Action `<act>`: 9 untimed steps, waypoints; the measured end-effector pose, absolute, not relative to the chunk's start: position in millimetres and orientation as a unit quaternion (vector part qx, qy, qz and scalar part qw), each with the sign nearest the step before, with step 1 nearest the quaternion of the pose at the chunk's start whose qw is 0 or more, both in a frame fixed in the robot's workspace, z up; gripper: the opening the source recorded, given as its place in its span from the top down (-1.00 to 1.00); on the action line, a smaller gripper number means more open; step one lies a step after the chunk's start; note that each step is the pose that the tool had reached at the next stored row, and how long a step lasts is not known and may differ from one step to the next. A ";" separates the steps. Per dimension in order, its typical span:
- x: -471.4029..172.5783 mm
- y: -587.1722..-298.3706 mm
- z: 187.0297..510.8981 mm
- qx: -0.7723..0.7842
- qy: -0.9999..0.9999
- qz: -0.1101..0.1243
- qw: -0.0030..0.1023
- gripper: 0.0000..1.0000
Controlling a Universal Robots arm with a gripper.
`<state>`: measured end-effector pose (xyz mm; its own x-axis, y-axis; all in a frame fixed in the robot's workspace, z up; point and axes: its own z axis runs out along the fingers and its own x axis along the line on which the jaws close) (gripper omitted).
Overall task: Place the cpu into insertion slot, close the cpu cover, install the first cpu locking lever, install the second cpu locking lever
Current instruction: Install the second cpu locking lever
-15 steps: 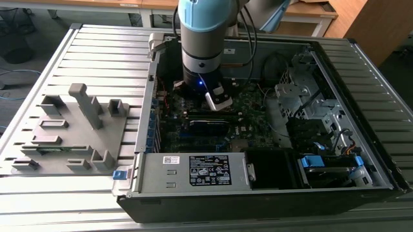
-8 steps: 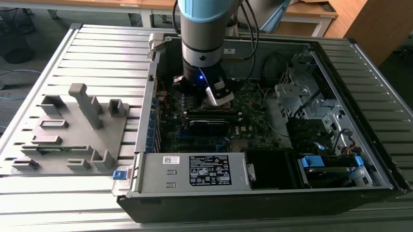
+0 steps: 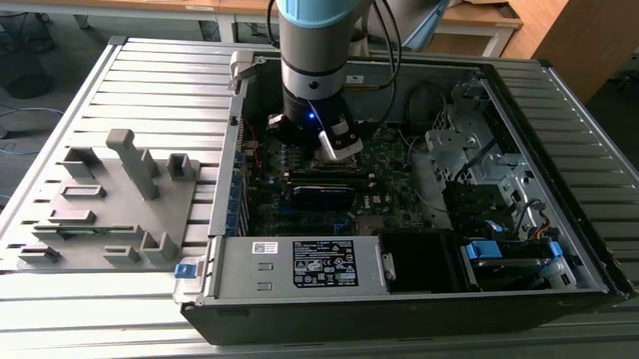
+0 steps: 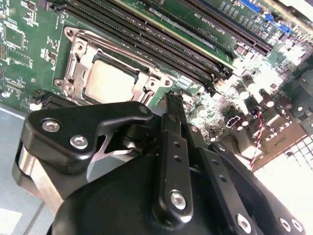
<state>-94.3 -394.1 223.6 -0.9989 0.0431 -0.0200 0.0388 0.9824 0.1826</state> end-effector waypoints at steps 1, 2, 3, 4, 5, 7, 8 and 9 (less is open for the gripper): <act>-93.6 -394.1 223.7 0.021 0.996 0.091 0.012 0.79; -91.6 -394.1 223.8 0.021 0.996 0.091 0.011 0.79; -89.3 -394.1 223.7 0.022 0.996 0.091 0.011 0.79; -86.7 -394.1 223.6 0.022 0.996 0.090 0.010 0.79; -84.0 -394.1 223.7 0.022 0.996 0.089 0.009 0.79; -78.2 -394.1 223.7 0.023 0.996 0.086 0.008 0.79; -75.5 -394.1 223.7 0.023 0.996 0.085 0.007 0.79; -72.7 -394.1 223.6 0.023 0.996 0.084 0.006 0.79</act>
<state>-72.7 -394.1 223.6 -0.9989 0.0471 -0.0082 0.0451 0.9850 0.1667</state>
